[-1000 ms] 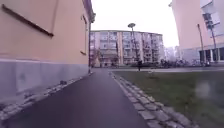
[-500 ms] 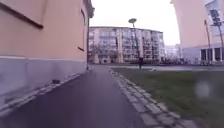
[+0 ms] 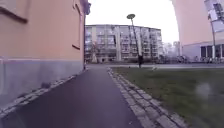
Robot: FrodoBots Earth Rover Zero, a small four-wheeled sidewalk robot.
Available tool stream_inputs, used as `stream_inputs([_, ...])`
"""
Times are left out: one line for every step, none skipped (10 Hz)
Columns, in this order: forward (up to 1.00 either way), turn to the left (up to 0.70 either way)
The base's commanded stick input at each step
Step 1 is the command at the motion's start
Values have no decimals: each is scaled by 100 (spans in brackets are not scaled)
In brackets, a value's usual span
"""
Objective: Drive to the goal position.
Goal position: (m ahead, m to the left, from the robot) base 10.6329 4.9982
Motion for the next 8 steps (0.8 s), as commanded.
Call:
stream_inputs([100, 0])
stream_inputs([100, 0])
stream_inputs([100, 0])
stream_inputs([100, 0])
stream_inputs([100, 0])
stream_inputs([100, 0])
stream_inputs([100, 0])
stream_inputs([100, 0])
